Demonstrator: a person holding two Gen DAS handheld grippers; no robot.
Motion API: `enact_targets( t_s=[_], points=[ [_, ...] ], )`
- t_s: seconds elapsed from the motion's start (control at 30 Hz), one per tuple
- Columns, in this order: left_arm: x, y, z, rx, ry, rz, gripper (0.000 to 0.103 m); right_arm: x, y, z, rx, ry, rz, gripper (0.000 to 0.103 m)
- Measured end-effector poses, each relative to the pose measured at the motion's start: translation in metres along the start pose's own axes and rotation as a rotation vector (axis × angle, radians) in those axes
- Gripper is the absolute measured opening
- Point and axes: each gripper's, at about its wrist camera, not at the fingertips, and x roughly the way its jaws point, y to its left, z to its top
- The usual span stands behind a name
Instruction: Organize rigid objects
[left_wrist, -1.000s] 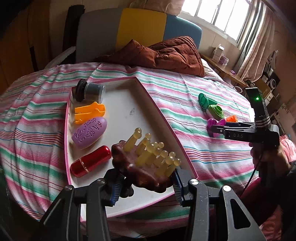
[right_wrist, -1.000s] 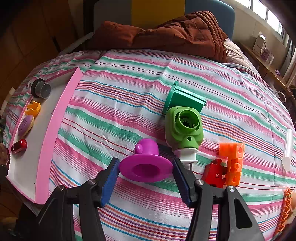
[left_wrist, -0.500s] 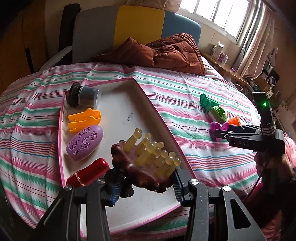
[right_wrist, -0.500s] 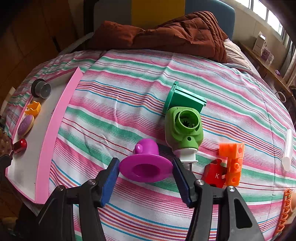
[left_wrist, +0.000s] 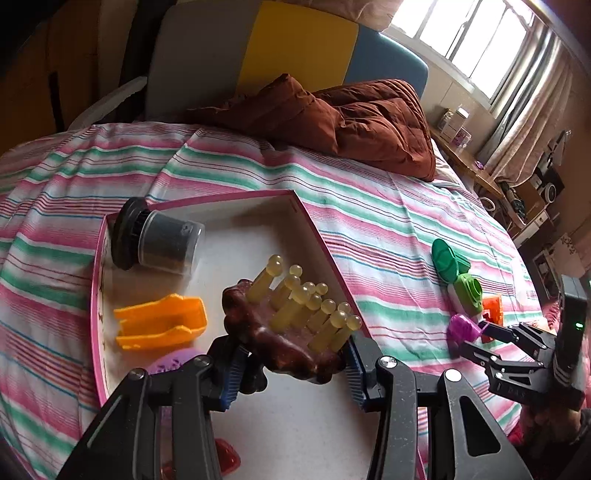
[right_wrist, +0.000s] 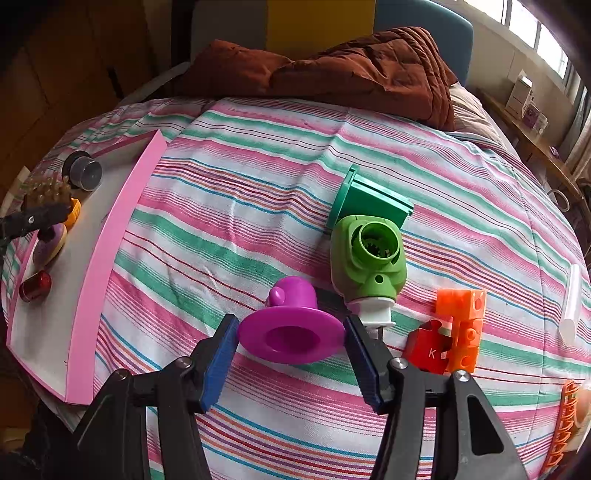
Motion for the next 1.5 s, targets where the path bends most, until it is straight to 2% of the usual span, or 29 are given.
enact_targets(
  t_s=[0.27,0.33,0.37,0.43,0.57,0.67,0.83,1.03,1.23,1.5],
  points=[
    [0.045,0.007,0.018,0.048,0.034,0.120,0.047,0.000,0.003,0.000,-0.013,-0.002,0.001,0.059],
    [0.048,0.010,0.019,0.048,0.036,0.138,0.050,0.000,0.003,0.000,-0.012,-0.001,0.001,0.059],
    [0.046,0.011,0.019,0.045,0.032,0.140,0.052,0.000,0.003,0.000,-0.012,-0.002,0.000,0.059],
    [0.036,0.010,0.017,0.040,0.012,0.134,0.062,0.000,0.003,0.000,-0.012,-0.002,-0.001,0.059],
    [0.003,0.006,0.008,0.051,-0.060,0.137,0.064,0.001,0.004,0.000,-0.015,-0.002,-0.005,0.059],
    [-0.019,0.007,-0.007,0.017,-0.086,0.134,0.072,0.000,0.004,0.000,-0.014,-0.002,-0.008,0.059],
    [-0.043,-0.001,-0.043,-0.001,-0.090,0.143,0.076,-0.001,0.004,0.000,-0.015,-0.002,-0.011,0.059],
    [-0.054,-0.011,-0.078,-0.002,-0.051,0.152,0.076,0.000,0.005,-0.001,-0.018,-0.005,-0.017,0.059],
    [-0.065,-0.016,-0.093,0.000,-0.054,0.160,0.076,-0.001,0.005,-0.001,-0.020,-0.007,-0.023,0.059],
    [-0.077,-0.012,-0.097,-0.014,-0.073,0.163,0.076,-0.001,0.005,-0.001,-0.008,-0.008,-0.018,0.059]
  ],
)
